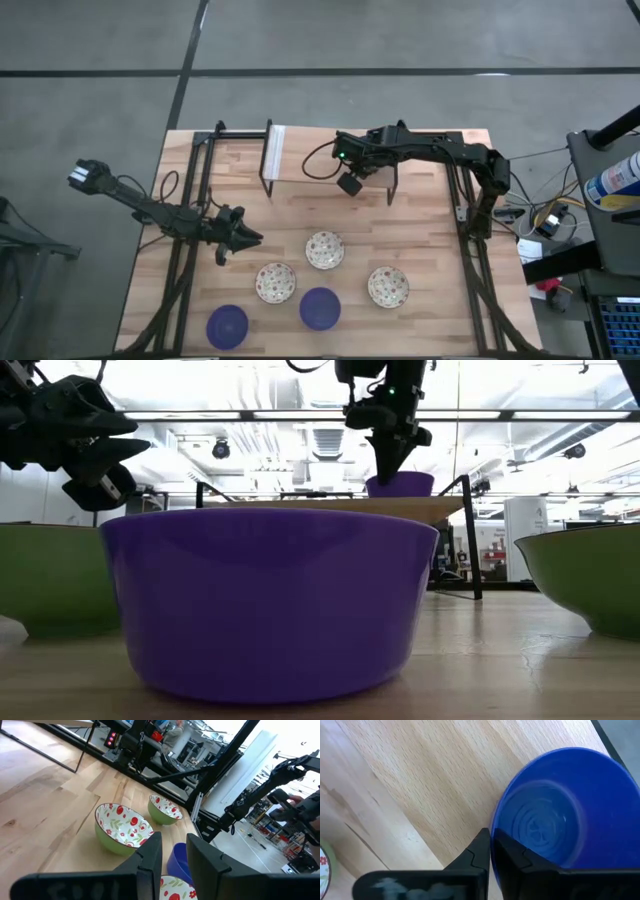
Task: Pick & Place Mini bowls
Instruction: Put the top blue bowl on the shelf, then stack the right blue bowl on the blue bowl on the shelf
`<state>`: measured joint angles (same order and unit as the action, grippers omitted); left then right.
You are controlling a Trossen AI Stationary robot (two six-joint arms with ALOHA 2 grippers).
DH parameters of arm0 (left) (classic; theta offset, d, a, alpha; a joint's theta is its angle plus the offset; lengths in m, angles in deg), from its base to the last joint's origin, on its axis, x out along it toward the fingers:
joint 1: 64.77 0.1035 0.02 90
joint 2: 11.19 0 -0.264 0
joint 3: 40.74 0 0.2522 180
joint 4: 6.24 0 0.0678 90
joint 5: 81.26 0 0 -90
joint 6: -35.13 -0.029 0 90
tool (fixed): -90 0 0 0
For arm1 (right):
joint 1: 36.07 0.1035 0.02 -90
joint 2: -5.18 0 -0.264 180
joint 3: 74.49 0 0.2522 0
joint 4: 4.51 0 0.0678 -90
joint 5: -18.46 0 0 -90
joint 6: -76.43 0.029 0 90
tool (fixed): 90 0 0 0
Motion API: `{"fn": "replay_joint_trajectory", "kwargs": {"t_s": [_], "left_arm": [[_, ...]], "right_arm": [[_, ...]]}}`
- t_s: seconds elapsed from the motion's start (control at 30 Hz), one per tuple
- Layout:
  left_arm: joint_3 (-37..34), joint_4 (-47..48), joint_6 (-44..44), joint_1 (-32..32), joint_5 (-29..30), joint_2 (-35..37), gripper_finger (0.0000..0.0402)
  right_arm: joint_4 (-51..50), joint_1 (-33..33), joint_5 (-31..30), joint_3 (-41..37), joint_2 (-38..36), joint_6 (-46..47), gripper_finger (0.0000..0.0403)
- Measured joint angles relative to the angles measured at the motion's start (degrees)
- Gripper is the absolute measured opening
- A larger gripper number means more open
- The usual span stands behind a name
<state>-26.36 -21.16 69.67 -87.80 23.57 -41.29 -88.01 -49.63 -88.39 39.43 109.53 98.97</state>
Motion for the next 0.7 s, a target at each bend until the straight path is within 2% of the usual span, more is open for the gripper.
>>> {"fn": "replay_joint_trajectory", "kwargs": {"t_s": [0.7], "left_arm": [[-0.02, 0.35, -0.02, 0.01, 0.00, 0.01, 0.0083]], "right_arm": [[-0.63, 0.04, -1.21, 1.77, 0.00, -0.21, 0.0085]]}}
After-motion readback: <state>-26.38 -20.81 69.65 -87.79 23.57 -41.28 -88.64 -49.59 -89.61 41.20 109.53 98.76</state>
